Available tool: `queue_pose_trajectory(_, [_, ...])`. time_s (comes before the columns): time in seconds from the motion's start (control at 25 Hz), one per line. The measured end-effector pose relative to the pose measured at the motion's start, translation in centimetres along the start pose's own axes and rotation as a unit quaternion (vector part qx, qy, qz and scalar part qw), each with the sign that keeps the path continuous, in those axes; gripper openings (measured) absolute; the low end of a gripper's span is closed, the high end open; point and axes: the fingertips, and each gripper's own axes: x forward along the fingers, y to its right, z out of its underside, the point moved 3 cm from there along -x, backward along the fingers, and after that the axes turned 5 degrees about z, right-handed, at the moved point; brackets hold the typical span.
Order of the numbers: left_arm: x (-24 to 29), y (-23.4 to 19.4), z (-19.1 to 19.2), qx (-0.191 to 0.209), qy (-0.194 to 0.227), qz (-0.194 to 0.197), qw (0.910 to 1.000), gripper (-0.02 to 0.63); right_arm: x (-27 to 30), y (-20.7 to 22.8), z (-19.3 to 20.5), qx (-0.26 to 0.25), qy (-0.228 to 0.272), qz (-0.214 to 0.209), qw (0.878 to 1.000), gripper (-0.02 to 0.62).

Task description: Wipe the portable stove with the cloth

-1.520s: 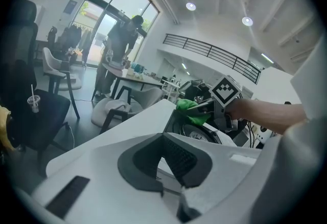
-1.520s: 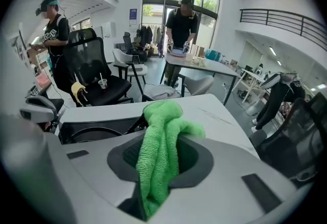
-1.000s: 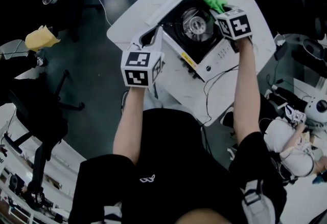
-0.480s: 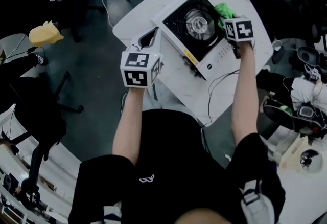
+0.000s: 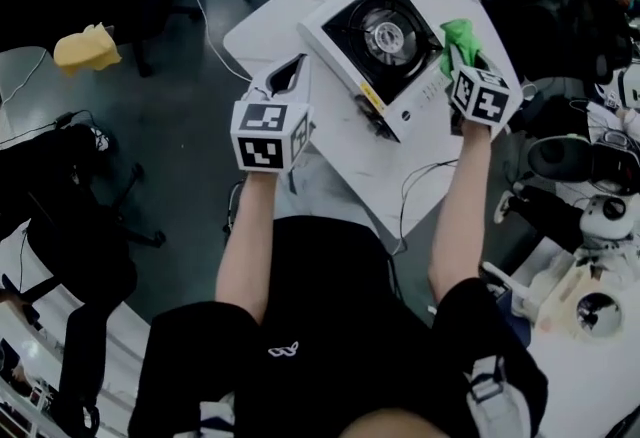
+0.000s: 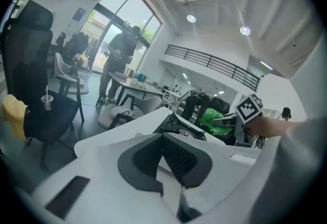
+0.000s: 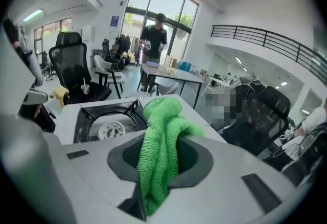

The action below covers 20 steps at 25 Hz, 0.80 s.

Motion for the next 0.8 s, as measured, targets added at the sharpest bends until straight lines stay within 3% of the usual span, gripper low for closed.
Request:
queue_pose_trajectory(0.16, [-0.8,1.8,0.7,0.0,0.012,0.004,0.9999,-0.003,-3.8,-1.5,-0.4,0.069,0.087,-0.038,0.993,0.072])
queue_pose_trajectory(0.36, [-1.8,4.1,0.3,0.015,0.037,-0.011,0.9991,-0.003,-6.8,-3.3,-1.0,0.114,0.164,-0.079,0.977,0.071])
queue_pose_trajectory(0.56, [-2.9,9.1,-0.7,0.041,0.065,-0.026,0.9967,-0.003,-11.7,-3.2,-0.8,0.173,0.227,-0.133,0.949,0.071])
queue_pose_trajectory(0.8, [-5.6,16.9,-2.3,0.086,0.129,-0.051,0.9867,-0.003,-17.9,-1.5,0.0,0.191,0.301,-0.182,0.917,0.066])
